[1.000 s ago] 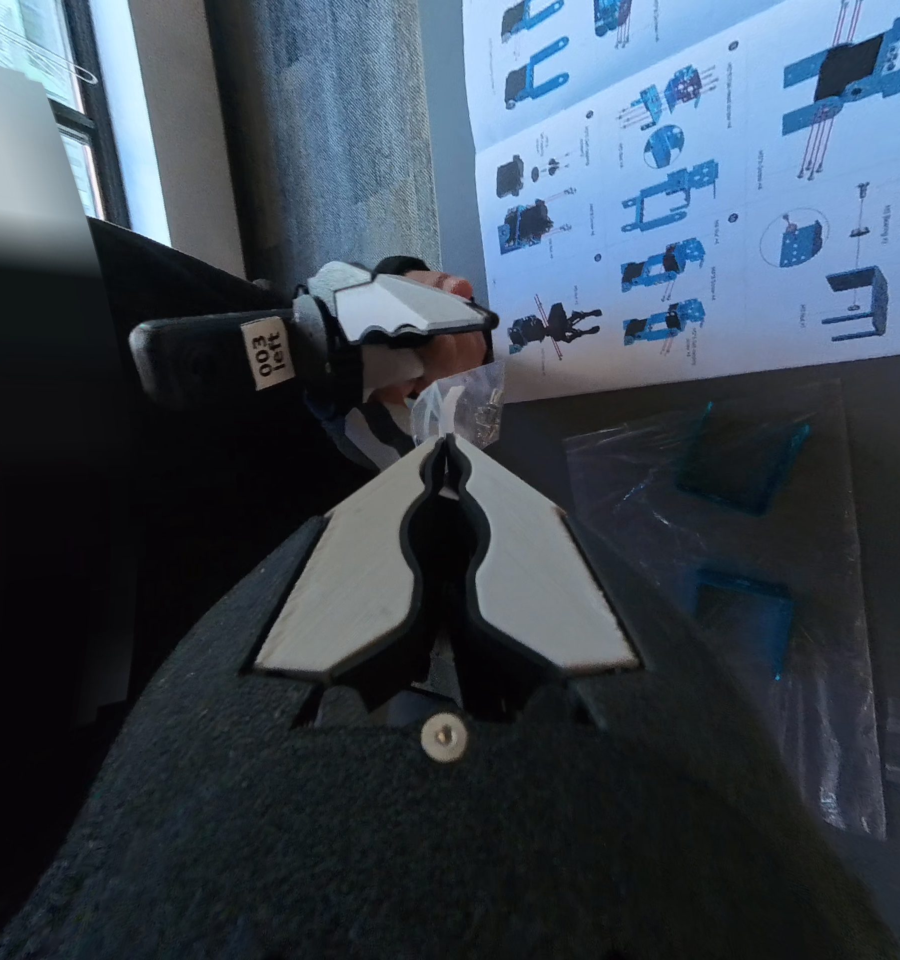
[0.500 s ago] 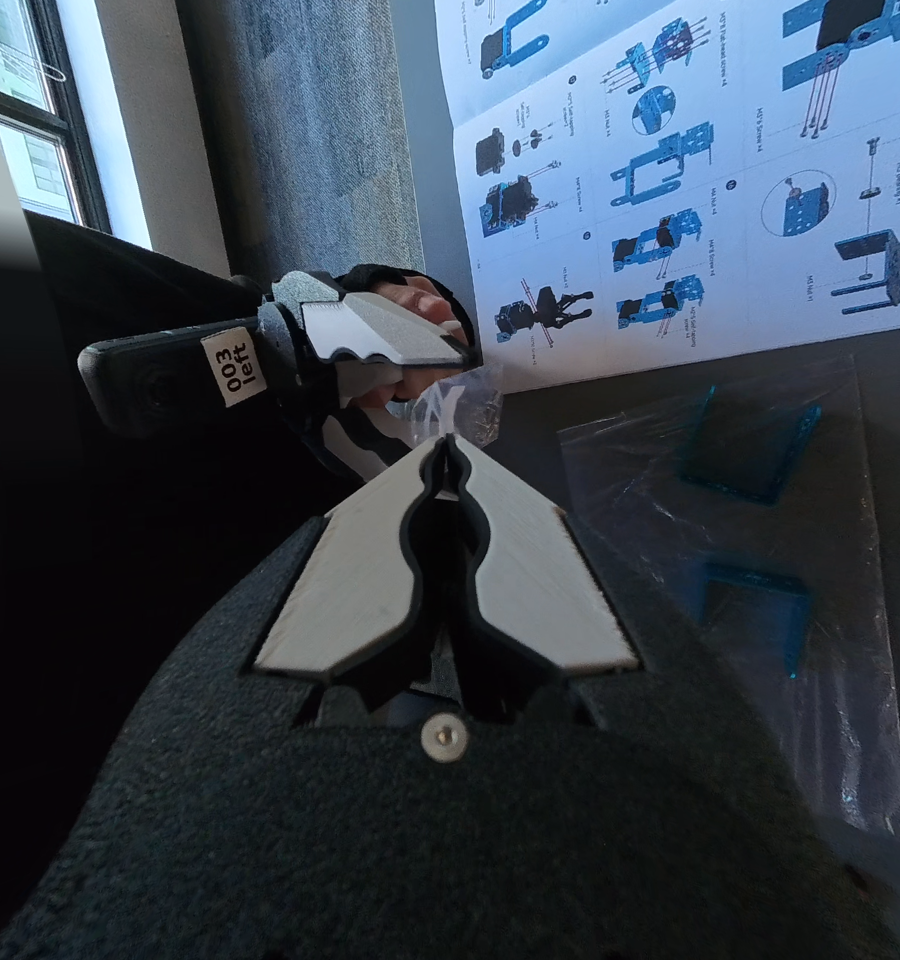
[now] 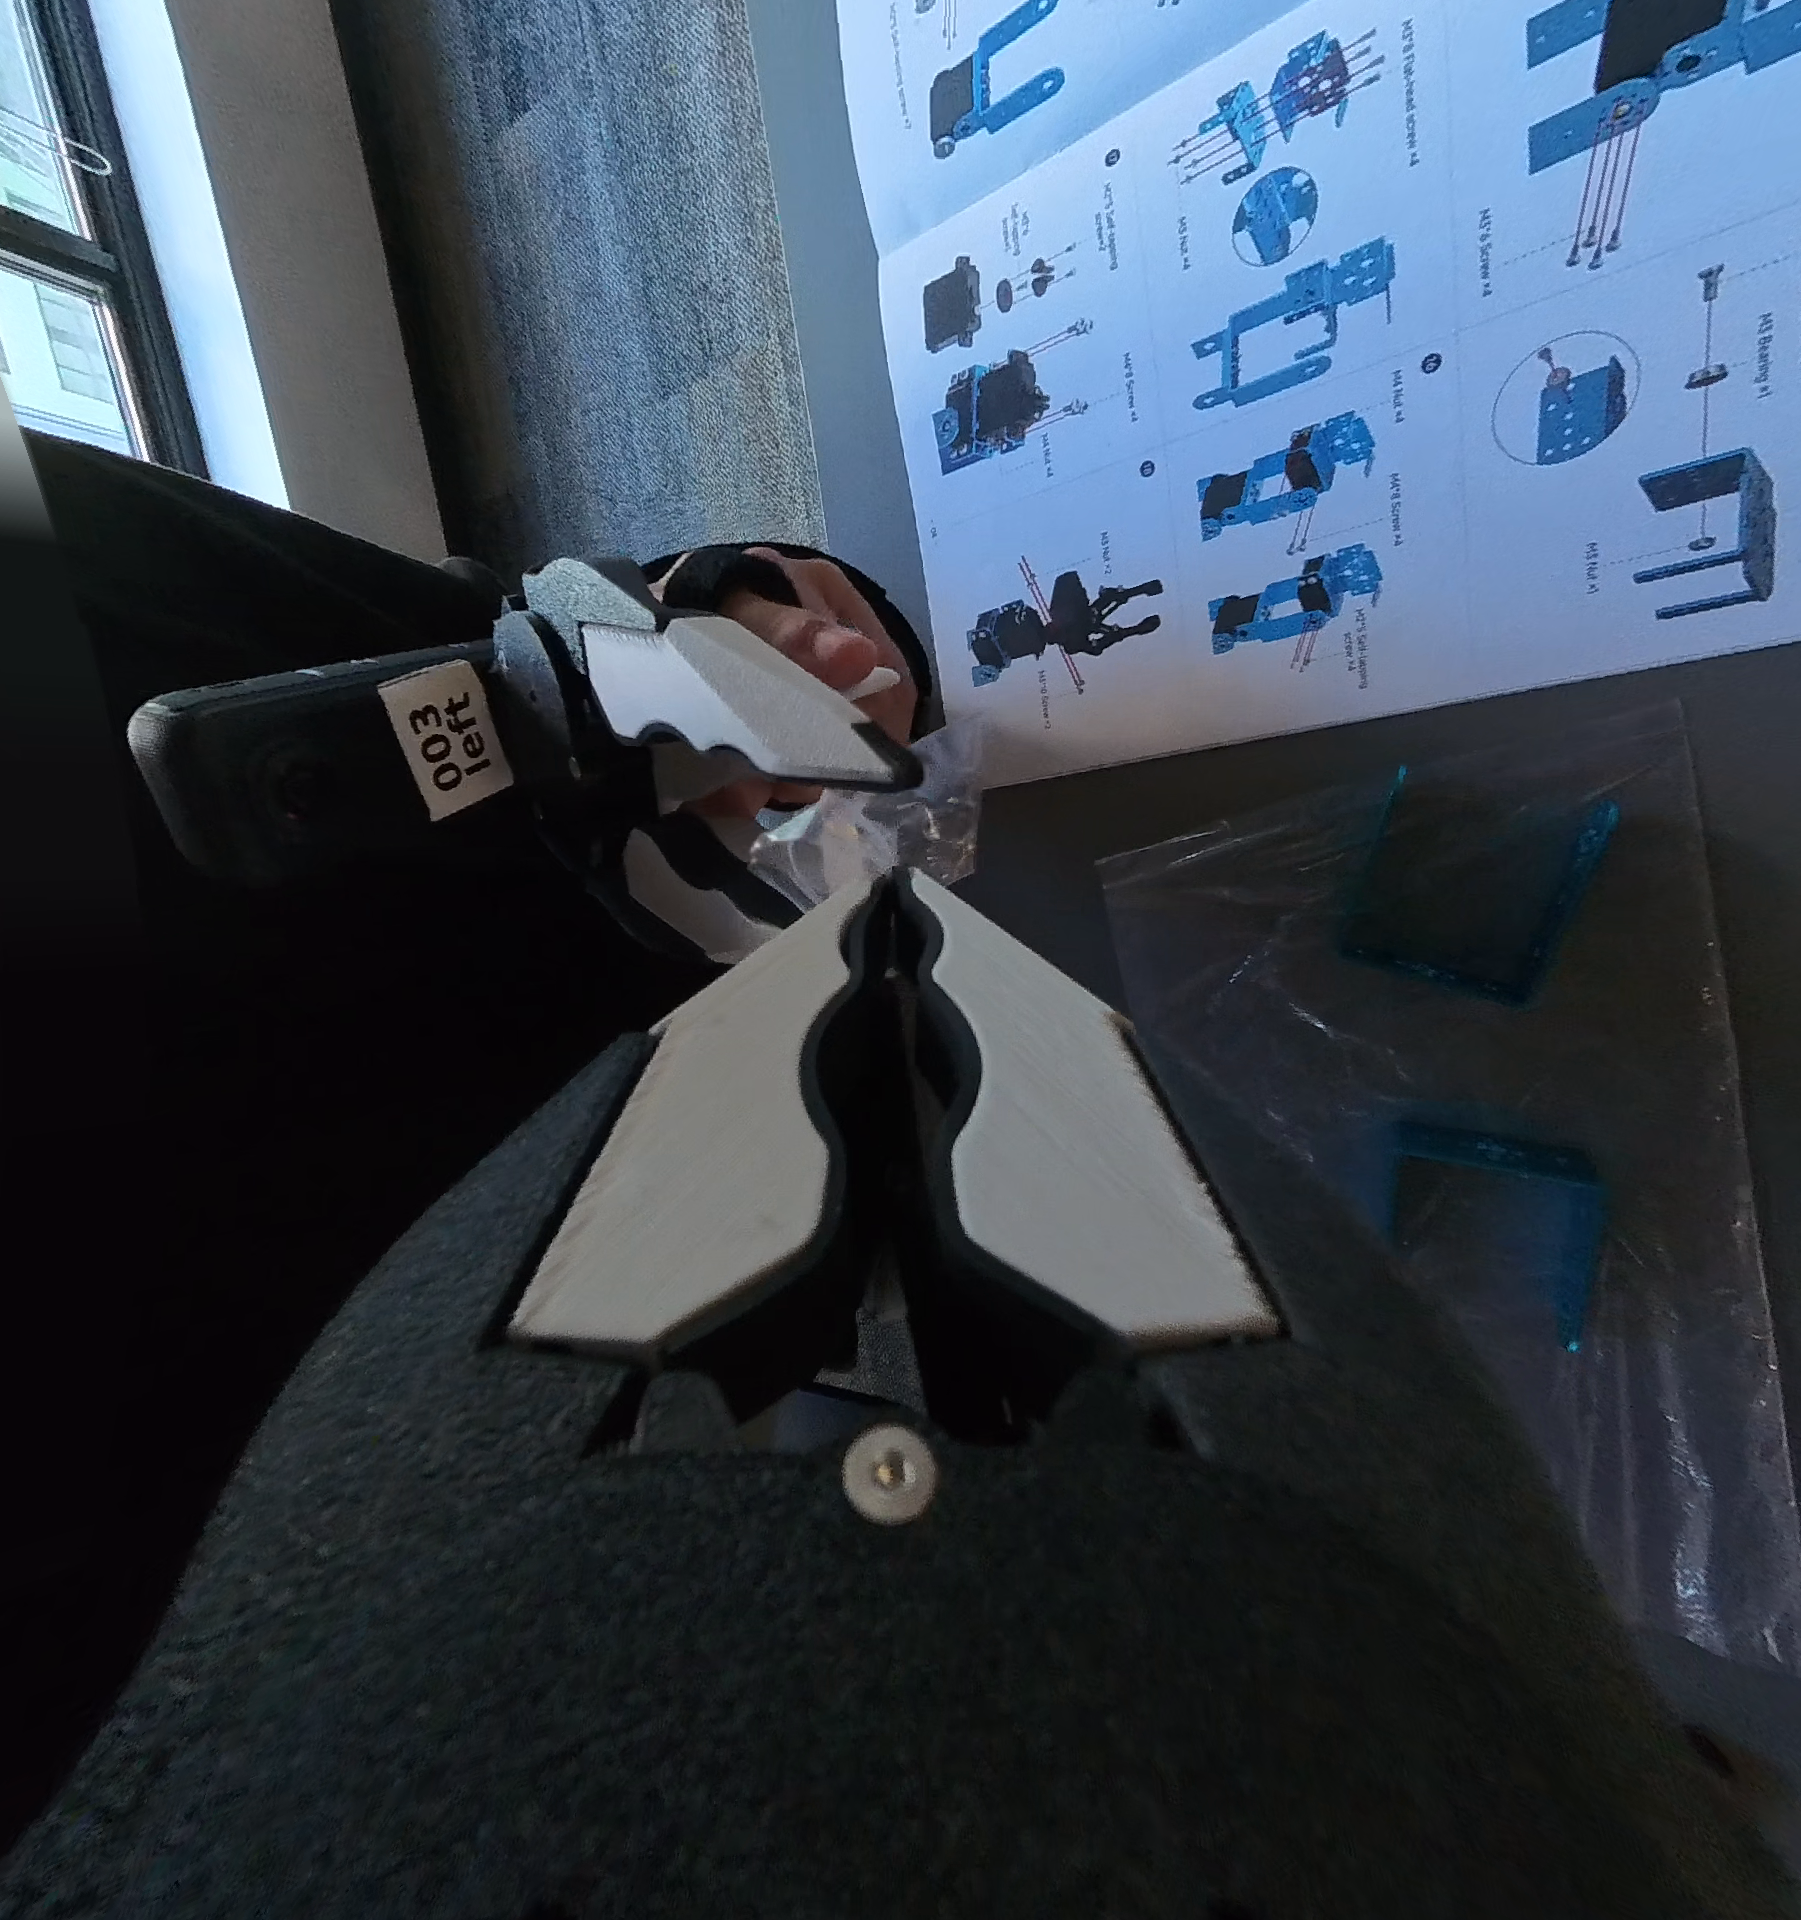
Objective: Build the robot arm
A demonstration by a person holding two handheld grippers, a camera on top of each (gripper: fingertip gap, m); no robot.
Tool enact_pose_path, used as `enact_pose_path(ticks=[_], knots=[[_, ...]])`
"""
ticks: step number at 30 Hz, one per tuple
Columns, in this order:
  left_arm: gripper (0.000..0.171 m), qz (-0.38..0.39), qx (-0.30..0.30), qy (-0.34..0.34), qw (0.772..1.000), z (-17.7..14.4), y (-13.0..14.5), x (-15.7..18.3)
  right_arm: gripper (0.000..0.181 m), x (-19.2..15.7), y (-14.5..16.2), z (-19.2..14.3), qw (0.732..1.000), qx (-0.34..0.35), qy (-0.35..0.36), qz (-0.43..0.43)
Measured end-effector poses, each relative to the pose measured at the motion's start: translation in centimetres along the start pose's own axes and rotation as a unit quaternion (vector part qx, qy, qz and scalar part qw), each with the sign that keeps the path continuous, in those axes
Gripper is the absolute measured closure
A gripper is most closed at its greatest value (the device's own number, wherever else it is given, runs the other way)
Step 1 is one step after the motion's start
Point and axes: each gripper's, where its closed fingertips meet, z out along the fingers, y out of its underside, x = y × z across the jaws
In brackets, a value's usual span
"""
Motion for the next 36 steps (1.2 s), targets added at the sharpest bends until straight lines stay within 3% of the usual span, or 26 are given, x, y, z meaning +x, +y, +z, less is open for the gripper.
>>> enact_pose_path(ticks=[7, 11, 15, 20, 25, 30, 36], knots=[[0.126, -0.014, -0.007, 0.021, 1.0, 0.2, 0.5, 0.9, 0.181, 1.0, 0.9, -0.6, 0.999, -0.005, 0.033, -0.015], [0.123, -0.068, -0.036, 0.062, 0.995, 0.6, 1.8, 1.6, 0.181, 4.1, 2.8, -3.2, 0.995, 0.009, 0.097, -0.018], [0.123, -0.106, -0.105, 0.081, 0.986, 1.3, 5.6, 1.4, 0.181, 9.2, 7.3, -6.9, 0.985, 0.048, 0.163, 0.017], [0.123, -0.115, -0.166, 0.081, 0.976, 1.5, 9.0, 1.1, 0.181, 16.4, 15.7, -10.5, 0.962, 0.107, 0.239, 0.076], [0.123, -0.108, -0.208, 0.083, 0.969, 1.8, 10.2, 1.8, 0.181, 19.5, 22.6, -11.0, 0.953, 0.186, 0.214, 0.107], [0.124, -0.09, -0.256, 0.093, 0.958, 4.0, 11.5, 3.9, 0.181, 22.2, 25.8, -12.5, 0.938, 0.261, 0.216, 0.07], [0.124, -0.08, -0.314, 0.122, 0.938, 9.0, 11.4, 6.3, 0.181, 24.3, 27.4, -12.3, 0.907, 0.352, 0.226, 0.045]])
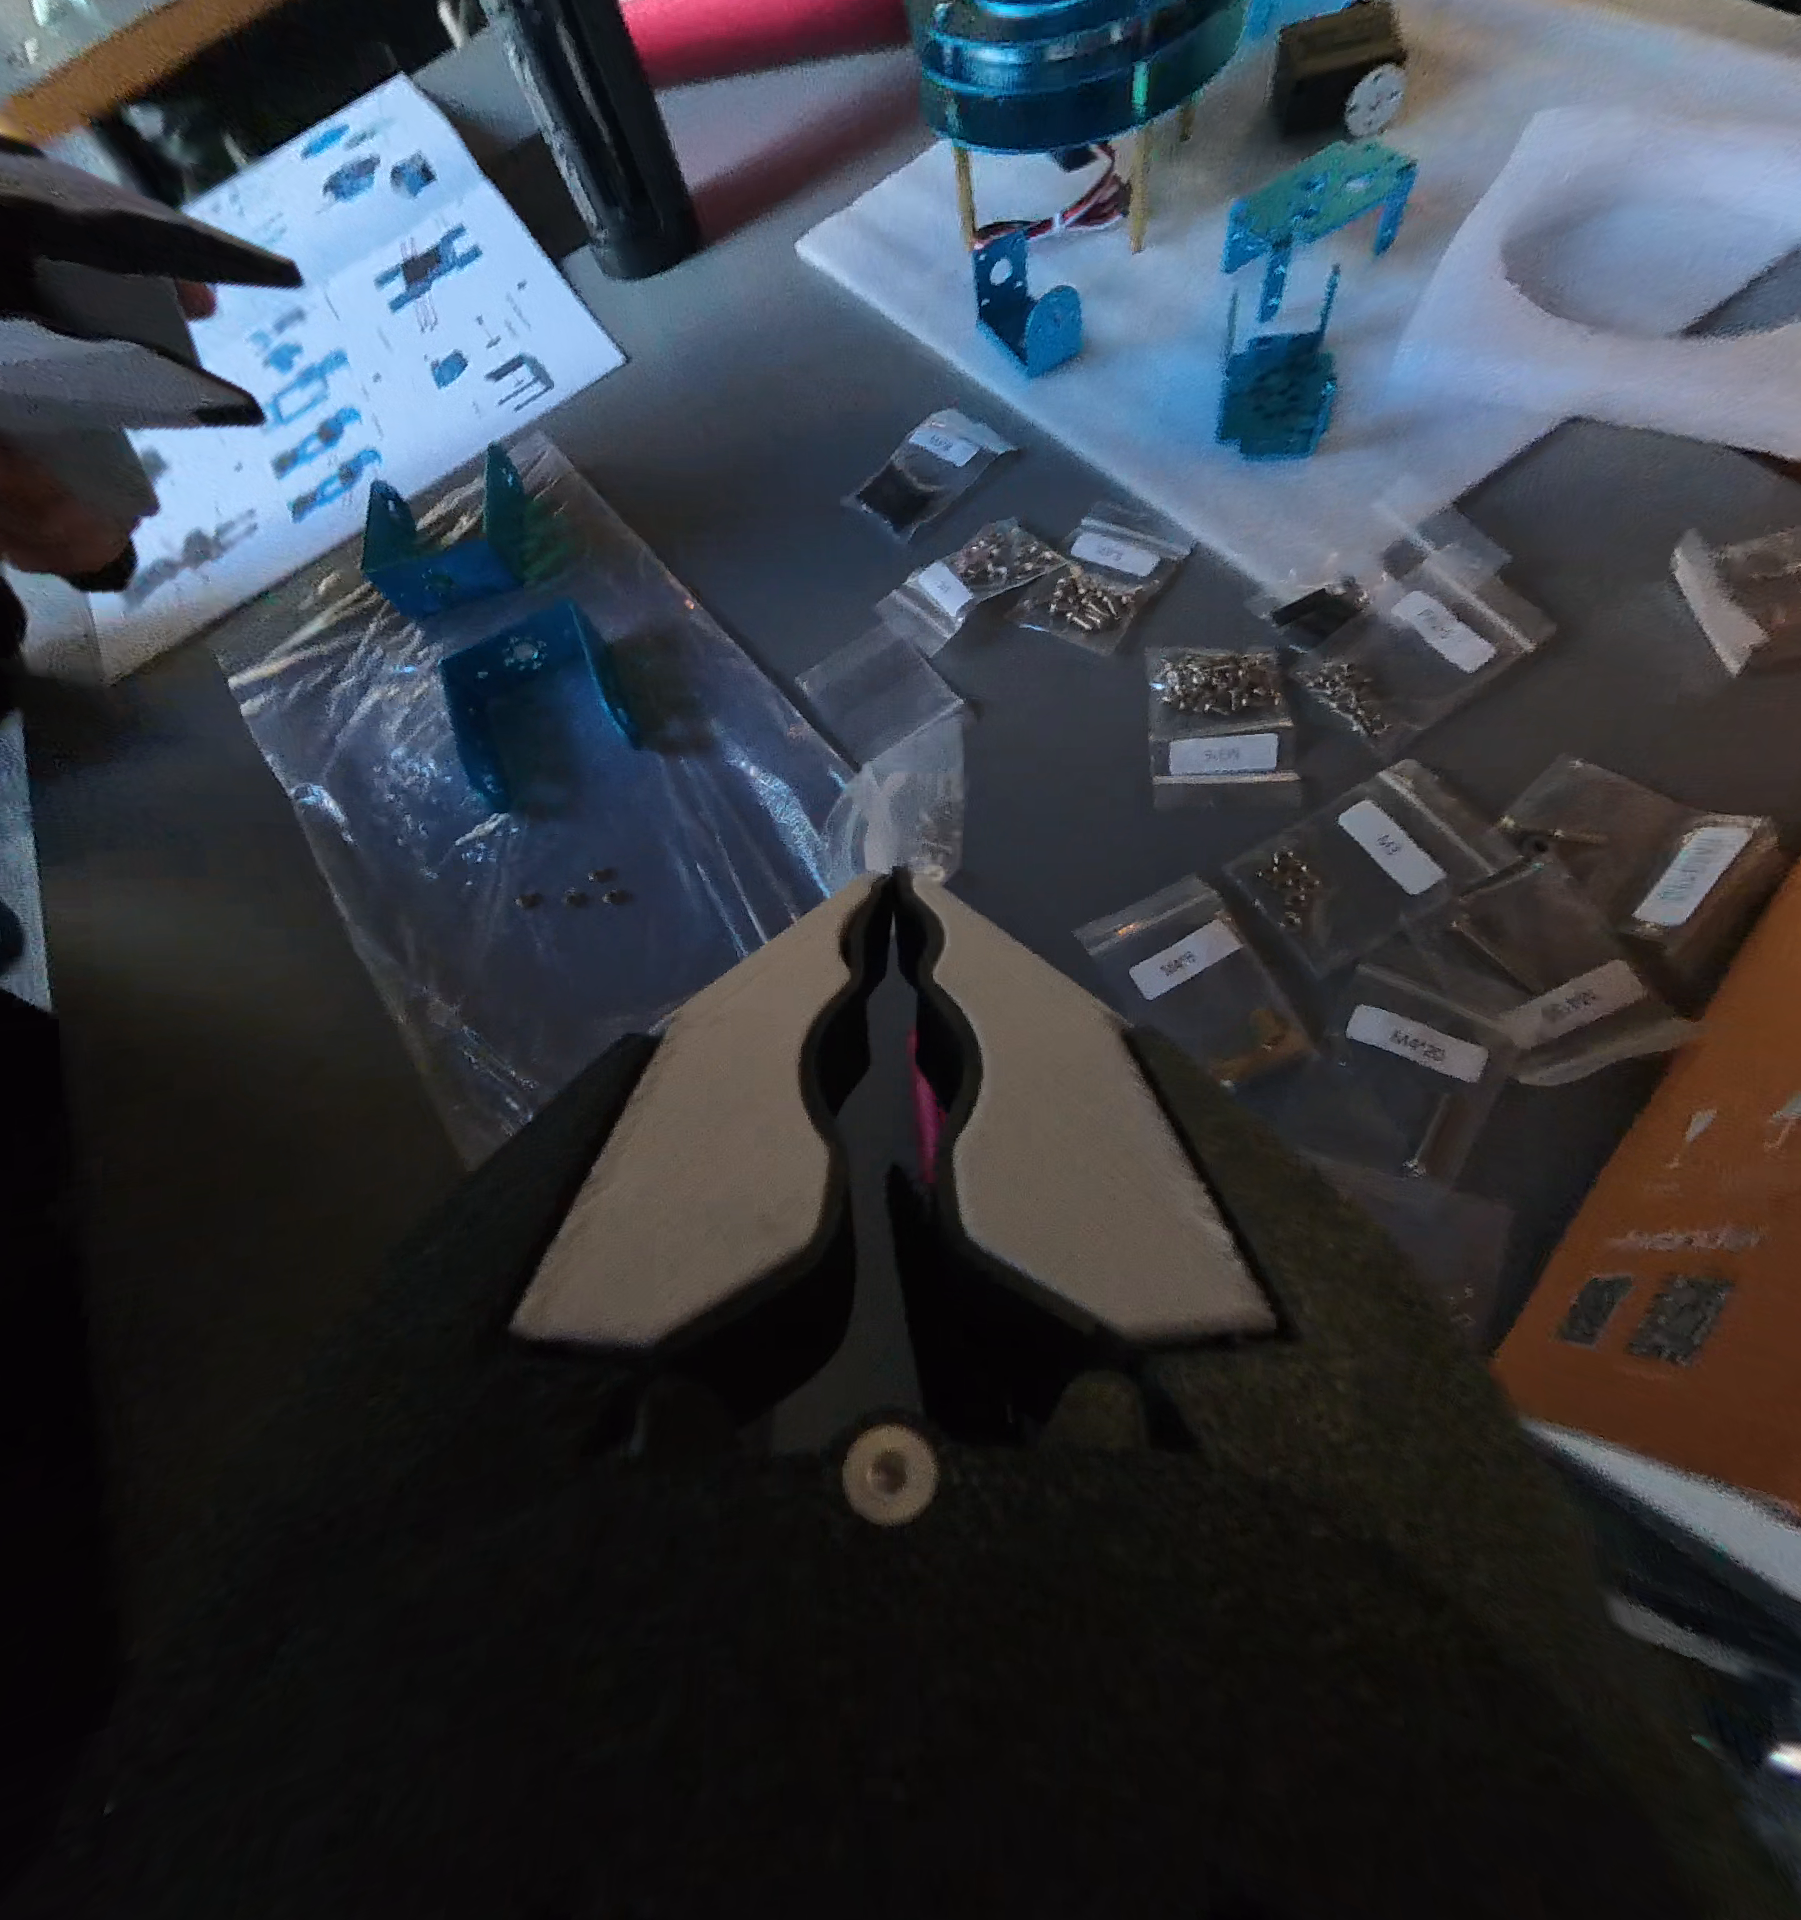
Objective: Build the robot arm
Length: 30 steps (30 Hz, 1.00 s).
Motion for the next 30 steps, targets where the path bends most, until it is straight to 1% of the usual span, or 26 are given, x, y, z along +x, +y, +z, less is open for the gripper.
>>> enact_pose_path(ticks=[3, 5, 7, 9, 12, 15, 17, 20, 23, 26, 30], knots=[[0.124, 0.022, -0.034, -0.013, 0.999, 2.4, -0.7, -0.4, 0.181, -0.6, 0.5, 0.3, 0.999, 0.016, -0.03, 0.036], [0.124, 0.024, -0.06, -0.009, 0.998, 4.2, -0.5, -0.6, 0.181, -1.0, 0.9, 0.9, 0.998, 0.013, -0.039, 0.04], [0.124, 0.027, -0.094, 0.01, 0.995, 6.2, -0.1, -0.4, 0.181, -0.7, 1.5, 1.0, 1.0, -0.004, -0.024, 0.006], [0.124, 0.04, -0.124, 0.025, 0.991, 7.9, 0.0, -0.4, 0.181, -0.2, 1.4, 0.8, 1.0, -0.002, -0.006, -0.013], [0.124, 0.054, -0.151, 0.058, 0.985, 10.4, -0.5, 0.0, 0.181, -0.7, 0.5, 0.2, 0.999, 0.027, -0.027, 0.005], [0.124, 0.101, -0.159, 0.109, 0.976, 13.1, -1.1, 1.9, 0.181, -0.1, 0.6, -0.1, 0.999, 0.027, -0.027, 0.015], [0.124, 0.138, -0.173, 0.142, 0.965, 14.9, -0.7, 3.1, 0.181, 0.2, 0.7, -0.2, 0.999, 0.028, -0.031, 0.024], [0.124, 0.149, -0.217, 0.153, 0.952, 17.2, 0.8, 2.9, 0.181, 0.2, 0.7, -0.2, 0.998, 0.031, -0.039, 0.033], [0.124, 0.166, -0.237, 0.086, 0.953, 17.6, 1.8, -0.6, 0.181, 0.1, 0.7, -0.2, 0.999, 0.028, -0.037, 0.027], [0.124, 0.124, -0.249, 0.078, 0.957, 16.6, 3.3, -2.3, 0.181, -0.4, 0.5, -0.4, 0.998, 0.03, -0.042, 0.022], [0.124, 0.102, -0.251, 0.053, 0.961, 15.2, 4.2, -3.5, 0.181, -0.8, 0.3, -0.4, 0.998, 0.032, -0.046, 0.016]])
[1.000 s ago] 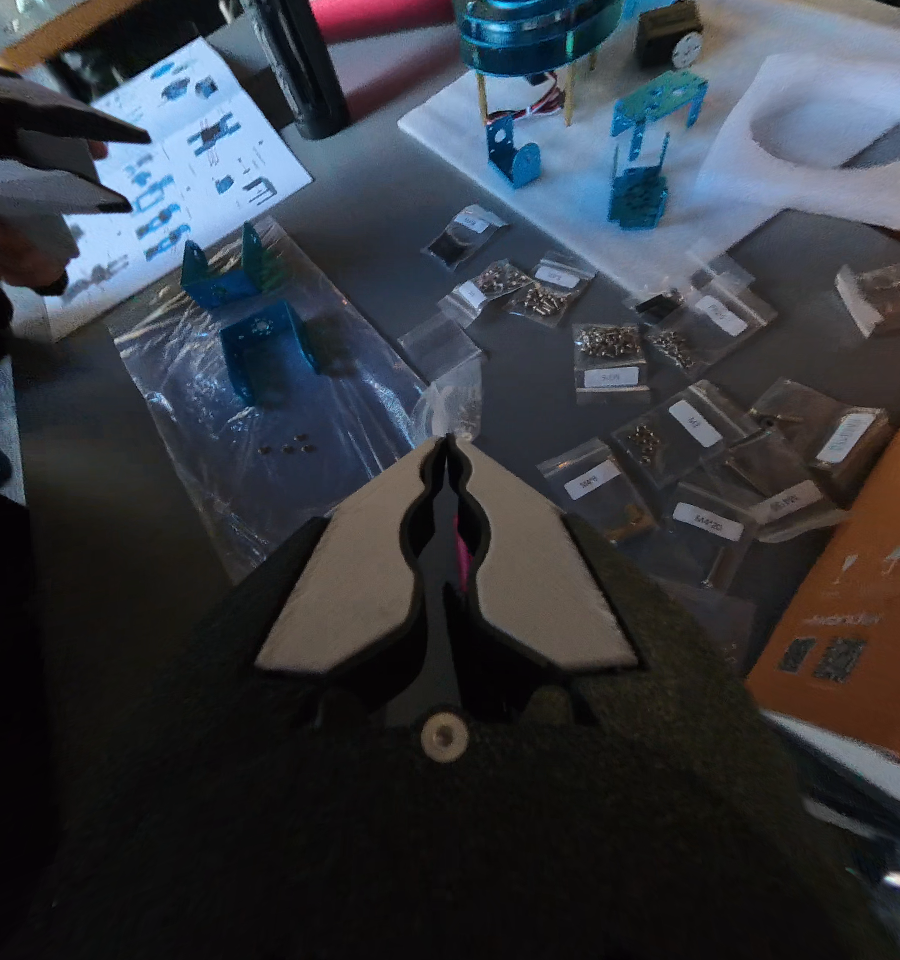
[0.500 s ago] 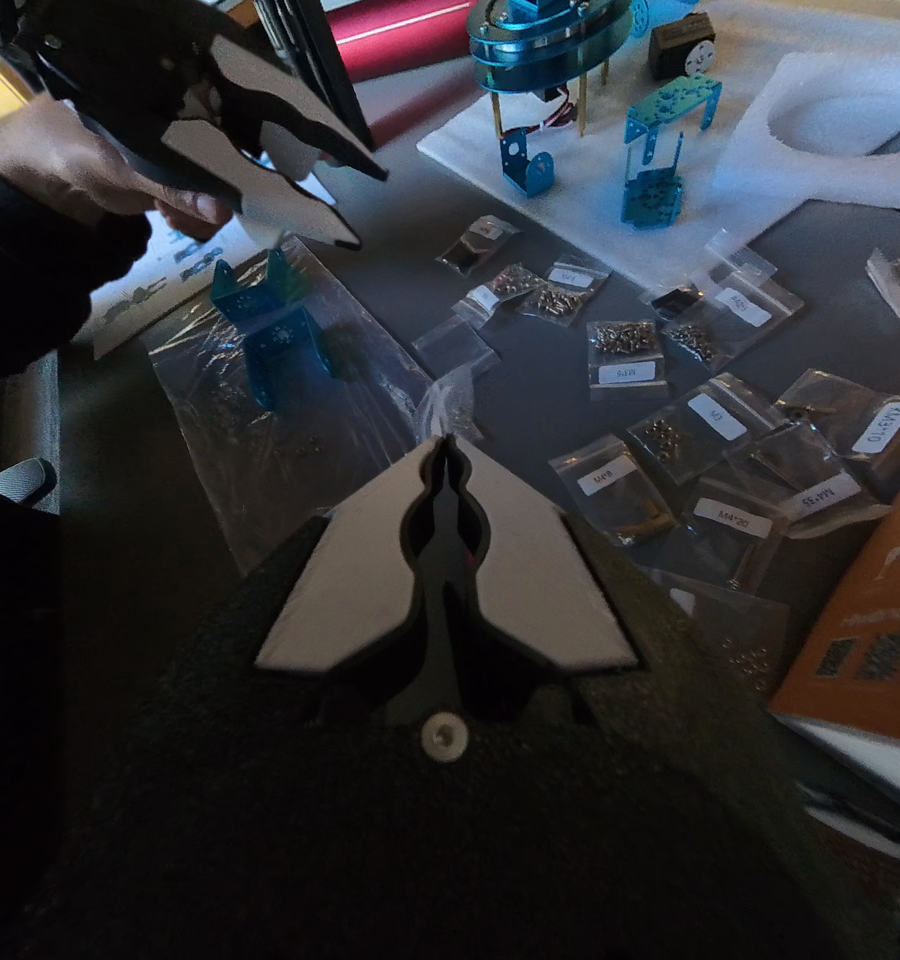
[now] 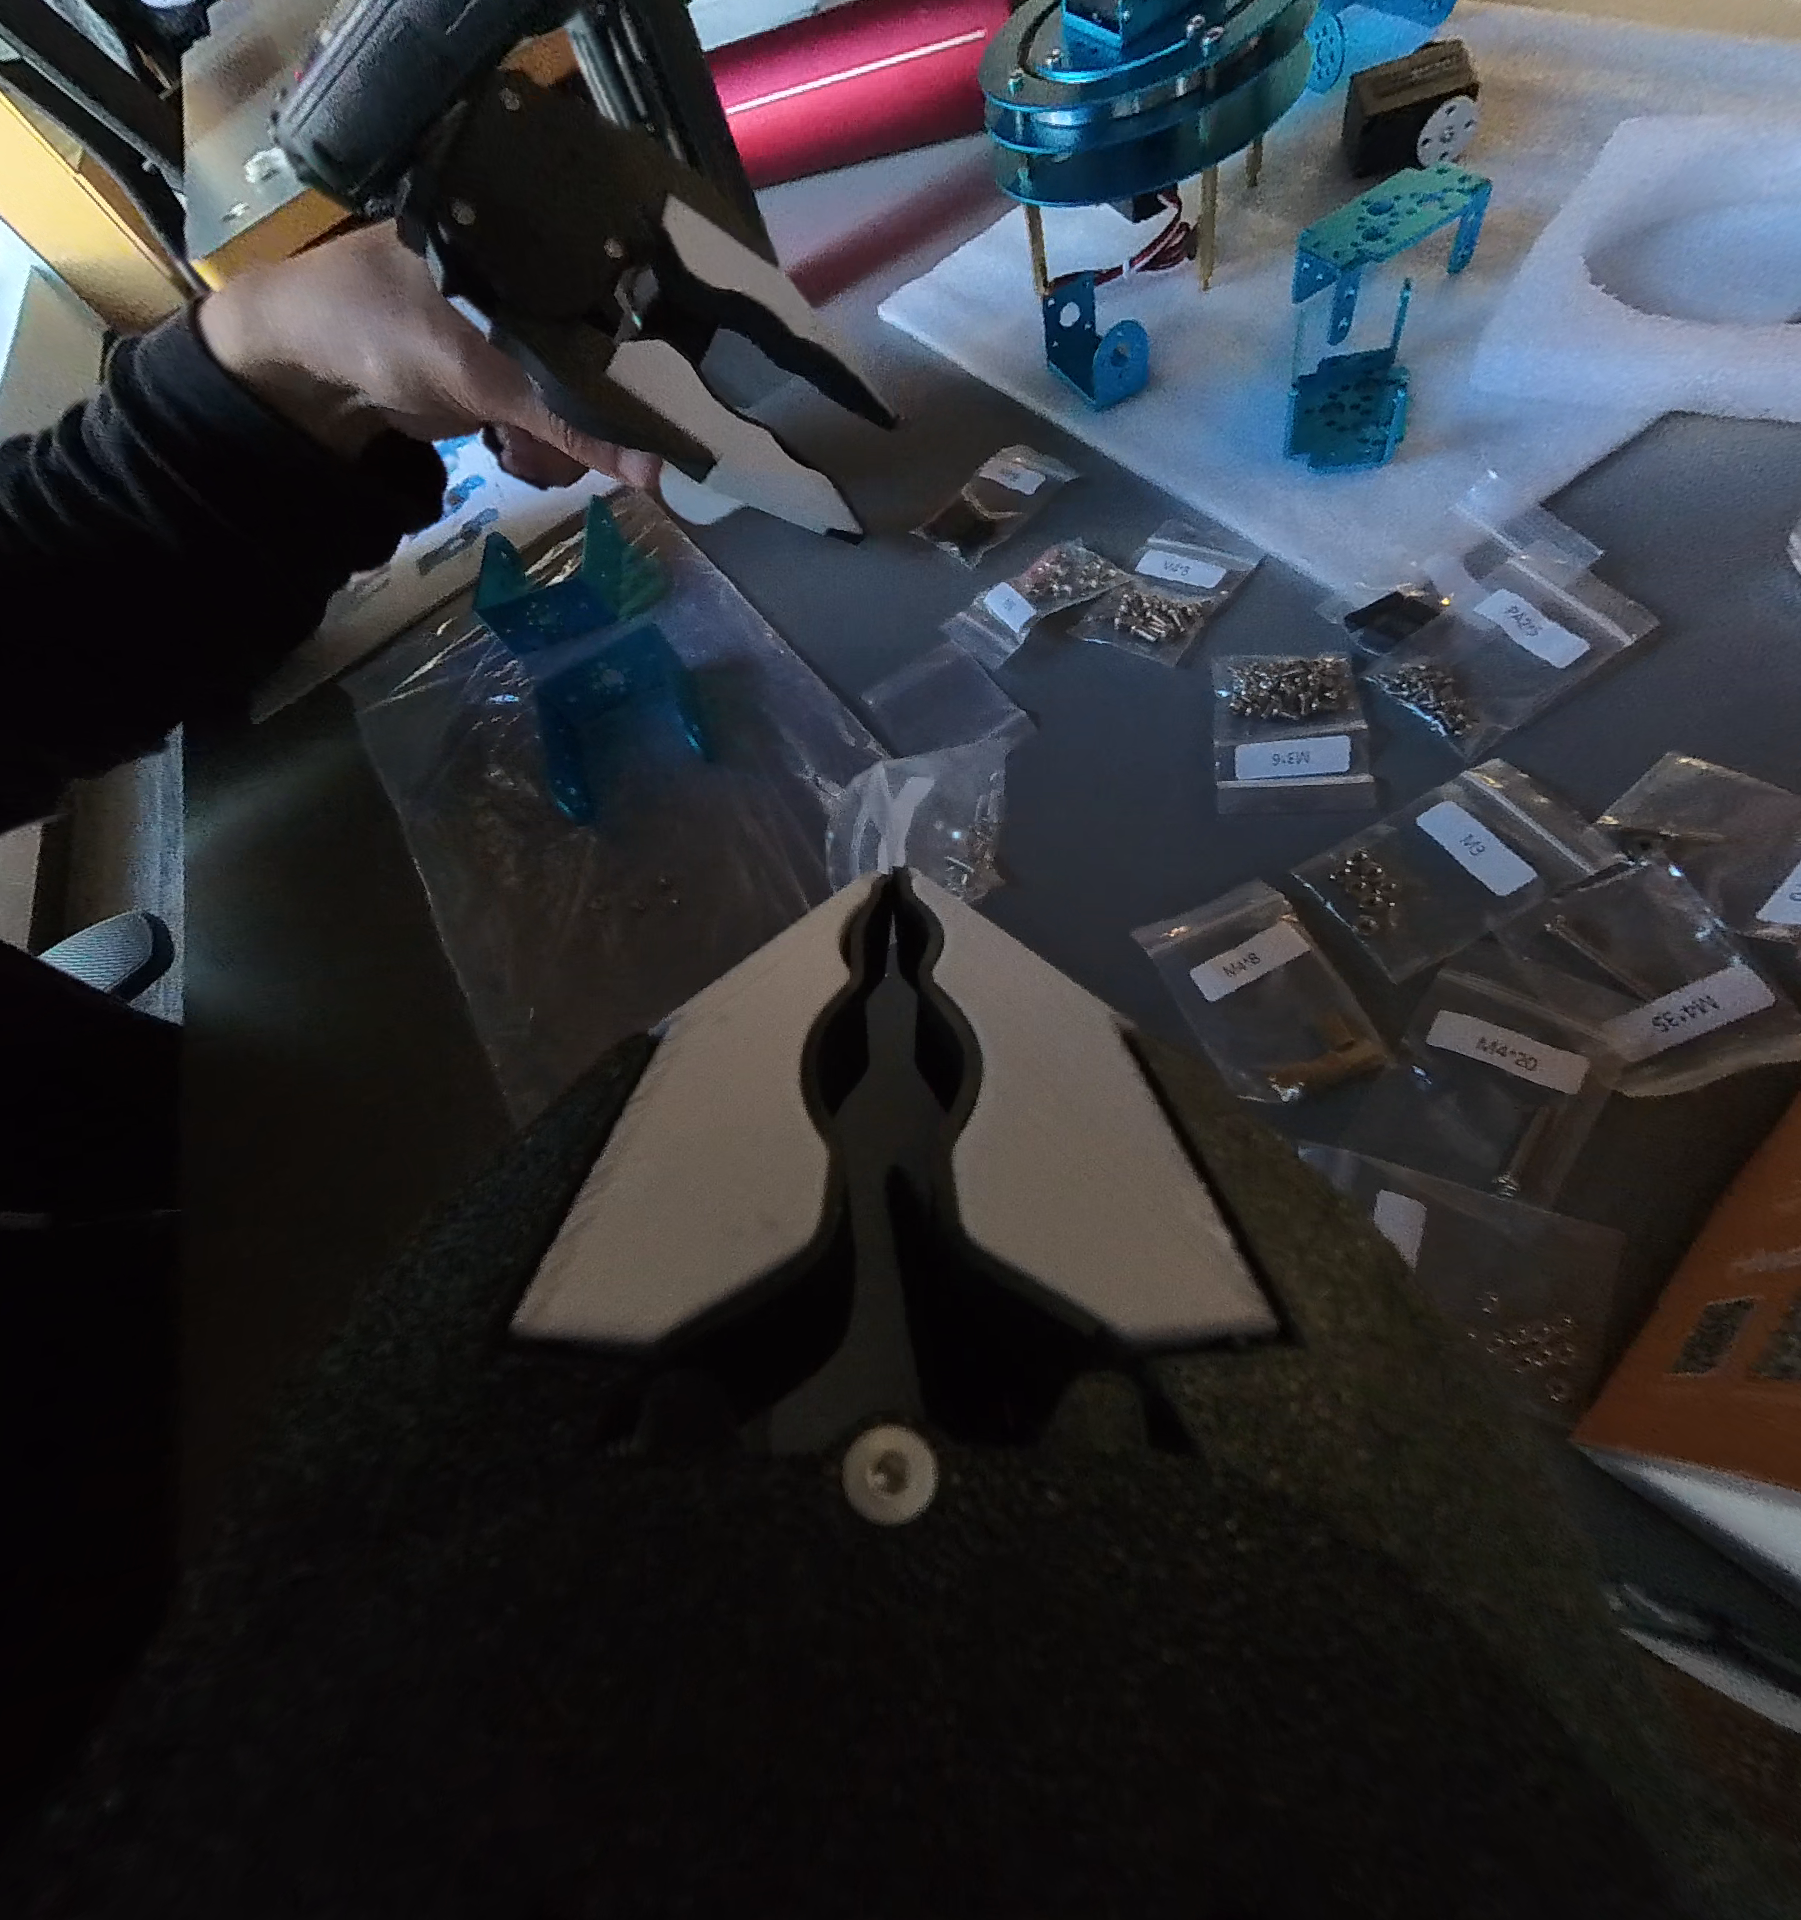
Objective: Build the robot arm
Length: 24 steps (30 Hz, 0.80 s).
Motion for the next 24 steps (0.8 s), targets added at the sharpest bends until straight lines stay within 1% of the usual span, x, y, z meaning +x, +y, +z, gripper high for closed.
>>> enact_pose_path(ticks=[2, 4, 6, 9, 11, 13, 14, 18, 22, 24], knots=[[0.124, -0.014, -0.001, -0.013, 1.0, -0.8, 0.9, -0.5, 0.181, -0.1, 0.1, 0.1, 1.0, -0.002, -0.002, 0.0], [0.124, -0.034, 0.003, -0.043, 0.998, -2.2, 1.8, -2.0, 0.181, 0.0, 0.3, 0.2, 1.0, -0.006, -0.001, 0.0], [0.124, -0.067, 0.013, -0.056, 0.996, -3.8, 2.7, -3.3, 0.181, 0.1, 0.4, 0.3, 1.0, -0.008, -0.003, 0.004], [0.124, -0.115, 0.051, -0.056, 0.99, -6.2, 3.4, -4.5, 0.181, 0.2, 0.5, 0.4, 1.0, -0.009, -0.005, 0.007], [0.124, -0.122, 0.083, -0.056, 0.987, -7.0, 3.3, -4.8, 0.181, 0.2, 0.6, 0.5, 1.0, -0.011, -0.003, 0.005], [0.124, -0.113, 0.111, -0.04, 0.987, -6.9, 2.8, -4.3, 0.181, 0.2, 0.7, 0.6, 1.0, -0.014, -0.004, 0.006], [0.124, -0.111, 0.111, -0.036, 0.987, -6.7, 2.8, -4.0, 0.181, 0.3, 0.8, 0.7, 1.0, -0.017, -0.004, 0.007], [0.125, -0.076, 0.092, -0.065, 0.991, -6.1, 3.3, -3.7, 0.181, 0.3, 0.9, 0.8, 1.0, -0.017, -0.006, 0.011], [0.124, -0.072, 0.086, -0.096, 0.989, -6.6, 3.5, -4.2, 0.181, 0.1, 0.4, 0.3, 1.0, -0.011, 0.0, 0.003], [0.125, -0.078, 0.089, -0.098, 0.988, -6.8, 3.4, -4.2, 0.181, -0.1, 0.1, 0.1, 1.0, -0.004, -0.002, 0.0]])
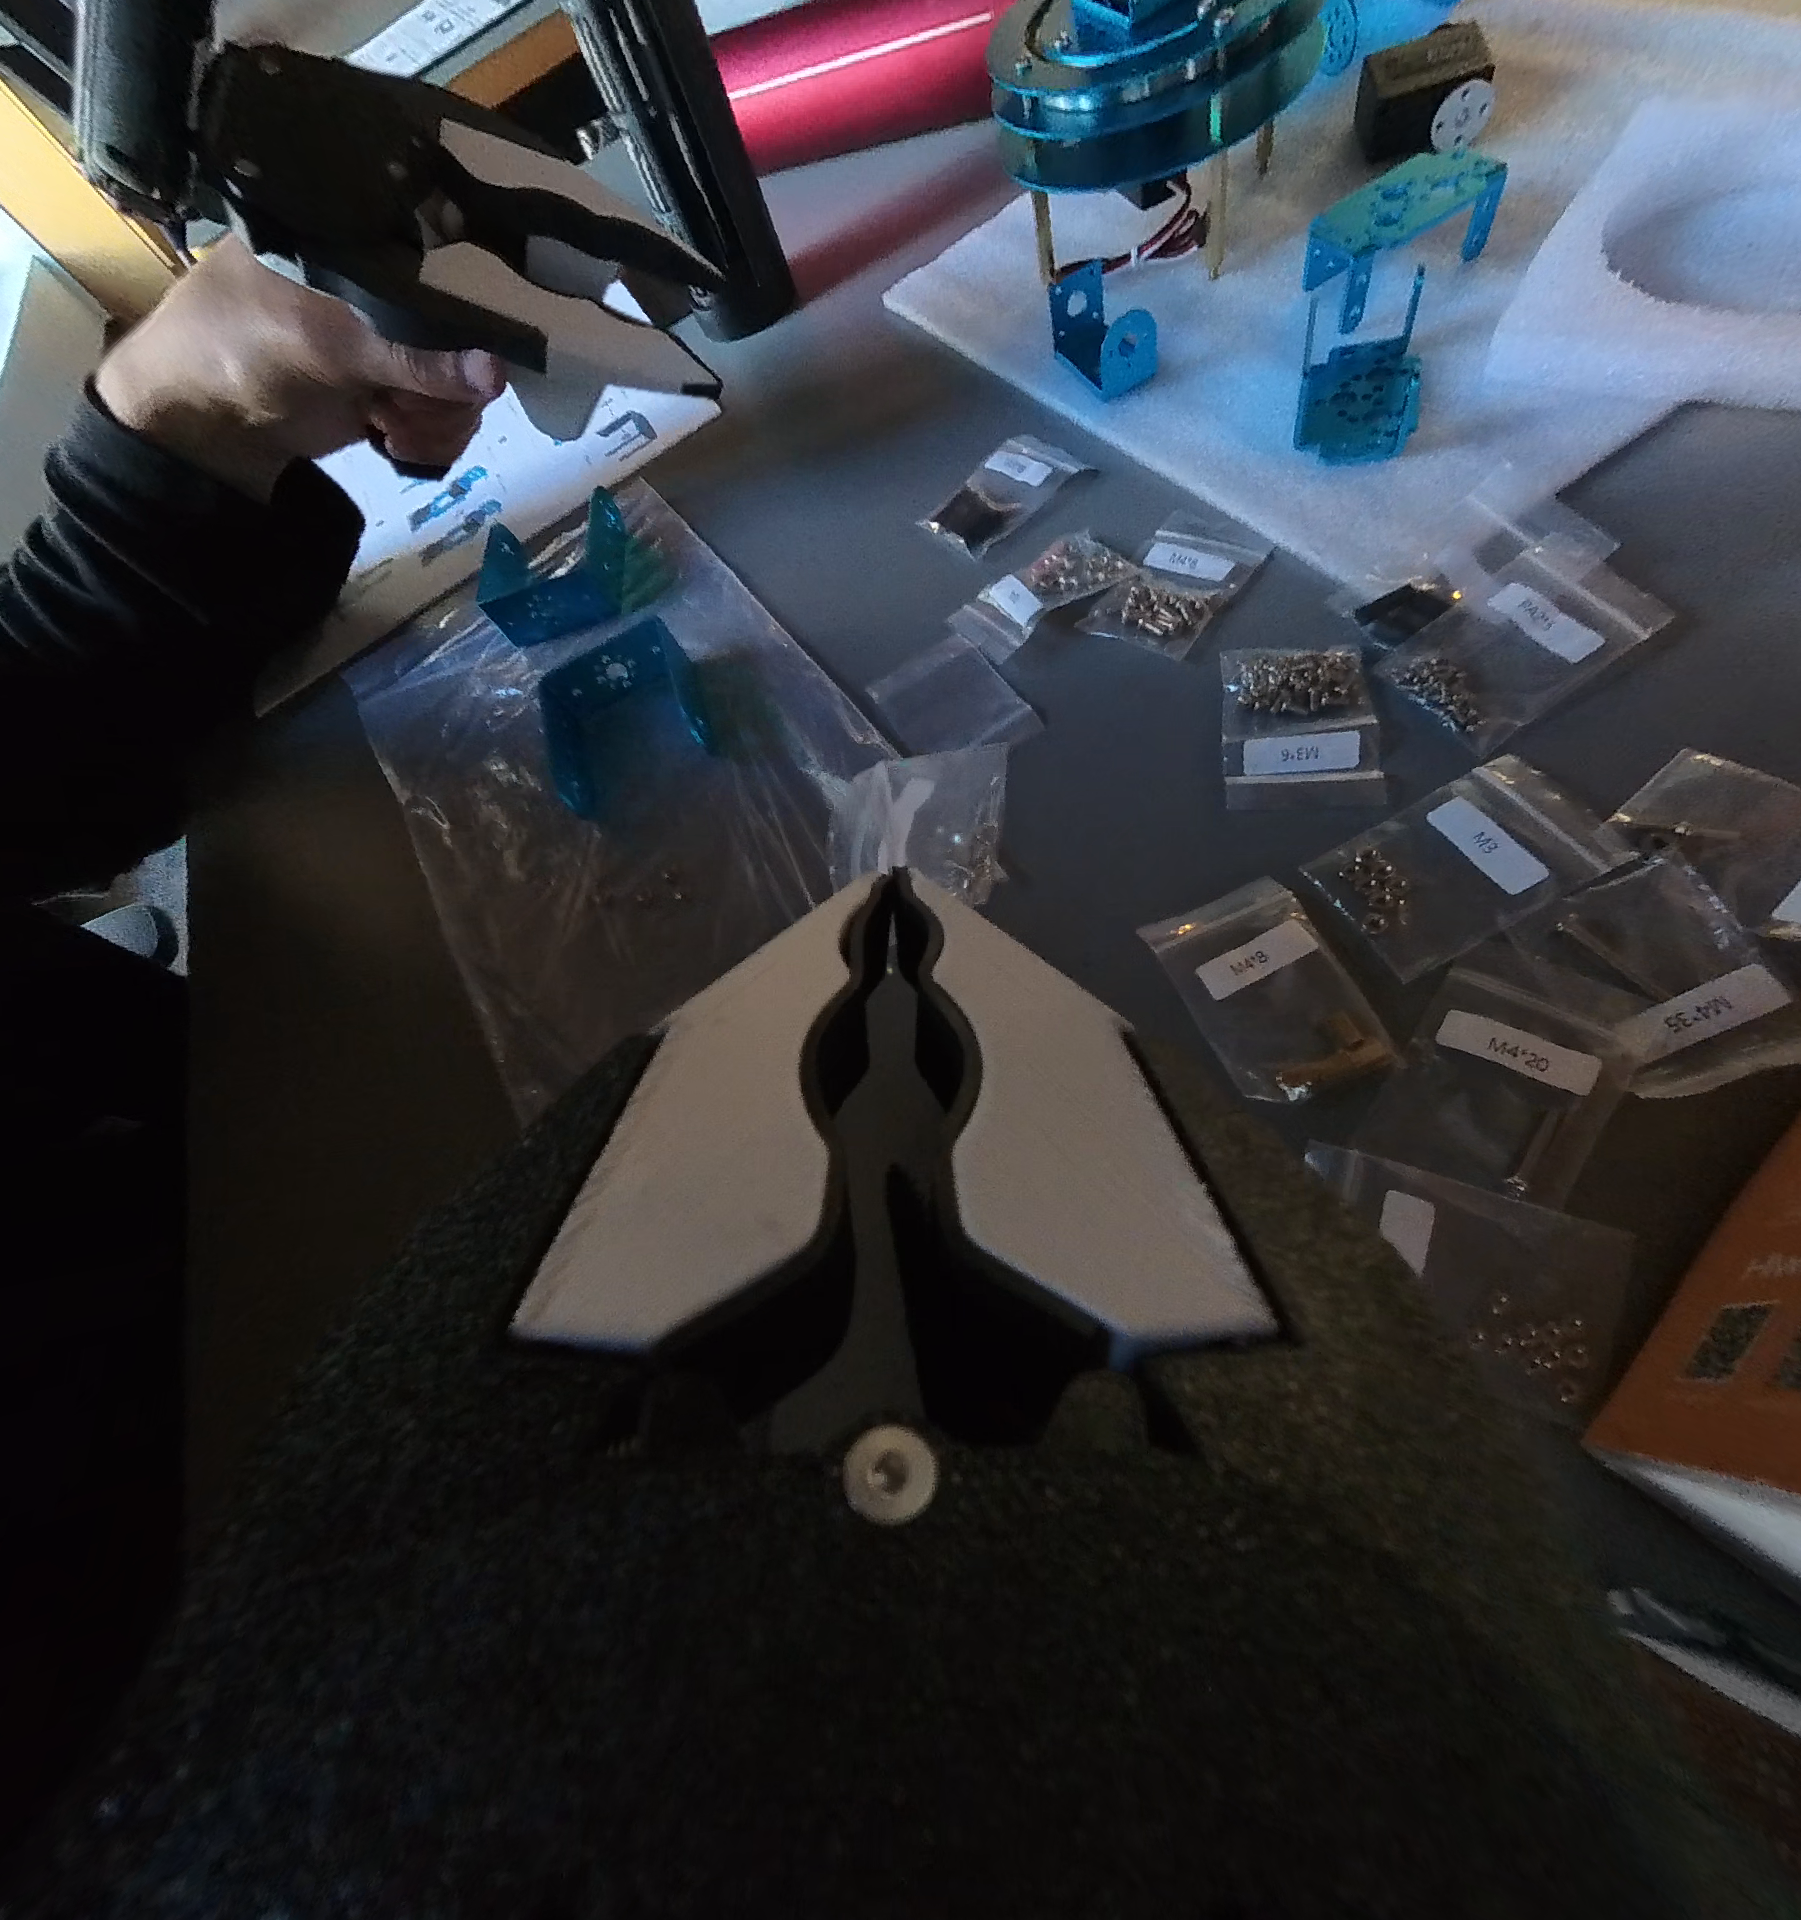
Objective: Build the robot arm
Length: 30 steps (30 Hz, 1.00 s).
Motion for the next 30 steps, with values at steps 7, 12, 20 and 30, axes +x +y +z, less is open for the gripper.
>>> enact_pose_path(ticks=[7, 12, 20, 30], knots=[[0.125, 0.012, 0.011, 0.01, 1.0, -0.4, -0.4, 0.7, 0.181, 0.5, 0.4, -0.1, 1.0, -0.011, 0.01, 0.0], [0.125, 0.021, 0.019, 0.029, 0.999, -0.3, -0.7, 2.1, 0.181, 1.9, 0.4, -0.9, 0.999, -0.014, 0.042, 0.0], [0.128, 0.088, 0.033, 0.195, 0.976, 0.0, -2.7, 11.1, 0.181, 5.1, -0.4, -3.6, 0.994, 0.012, 0.111, 0.006], [0.134, 0.215, -0.038, 0.252, 0.943, 4.7, -7.2, 17.3, 0.181, 5.6, -0.7, -7.5, 0.99, 0.007, 0.137, -0.007]])
